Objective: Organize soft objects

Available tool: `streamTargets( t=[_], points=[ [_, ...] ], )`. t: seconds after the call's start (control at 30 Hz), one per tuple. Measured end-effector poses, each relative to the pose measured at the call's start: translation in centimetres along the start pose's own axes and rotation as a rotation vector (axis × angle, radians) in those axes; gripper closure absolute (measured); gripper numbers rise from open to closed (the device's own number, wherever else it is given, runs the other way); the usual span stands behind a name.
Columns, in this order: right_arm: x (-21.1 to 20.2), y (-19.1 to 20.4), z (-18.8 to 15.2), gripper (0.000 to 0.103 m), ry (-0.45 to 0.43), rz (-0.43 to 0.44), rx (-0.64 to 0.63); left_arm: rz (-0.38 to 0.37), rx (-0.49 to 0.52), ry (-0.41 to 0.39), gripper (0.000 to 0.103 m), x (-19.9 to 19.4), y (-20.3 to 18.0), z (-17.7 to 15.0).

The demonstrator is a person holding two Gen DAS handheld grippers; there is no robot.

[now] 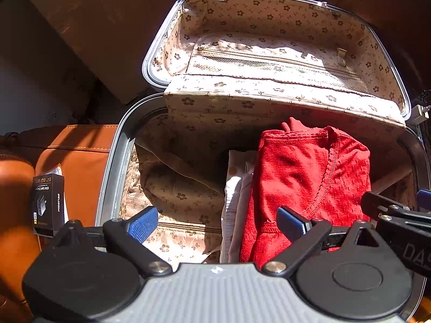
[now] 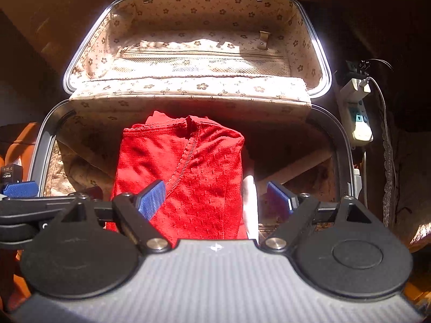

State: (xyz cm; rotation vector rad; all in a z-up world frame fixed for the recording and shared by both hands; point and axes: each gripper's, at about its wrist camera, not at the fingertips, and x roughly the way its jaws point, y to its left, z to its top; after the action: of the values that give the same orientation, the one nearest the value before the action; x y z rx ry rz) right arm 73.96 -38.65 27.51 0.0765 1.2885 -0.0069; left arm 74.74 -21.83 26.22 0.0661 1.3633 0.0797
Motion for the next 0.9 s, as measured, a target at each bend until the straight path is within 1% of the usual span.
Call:
streamTargets(
  t=[0.13, 0.47, 0.67, 0.9],
  points=[
    [-0.2, -0.2, -0.4, 0.013, 0.001, 0.006, 0.012, 0.001, -0.001, -0.002, 0.005, -0.2, 0.0, -0.4],
    [-1.1, 0.0, -1.2, 0.013, -0.018, -0.018, -0.029, 0.006, 0.006, -0.006, 0.005, -0.8, -0.4, -1.2],
    [-1.5, -0.2, -1.6, 0.013, -0.014, 0.0, -0.021, 0.009, 0.007, -0.008, 0.005, -1.0, -0.5, -1.7],
    [-1.9, -0.2, -2.2, 0.013, -0.024, -0.01, -0.033, 0.017, 0.016, -0.015, 0.005, -1.4, -0.7, -2.2]
  ],
)
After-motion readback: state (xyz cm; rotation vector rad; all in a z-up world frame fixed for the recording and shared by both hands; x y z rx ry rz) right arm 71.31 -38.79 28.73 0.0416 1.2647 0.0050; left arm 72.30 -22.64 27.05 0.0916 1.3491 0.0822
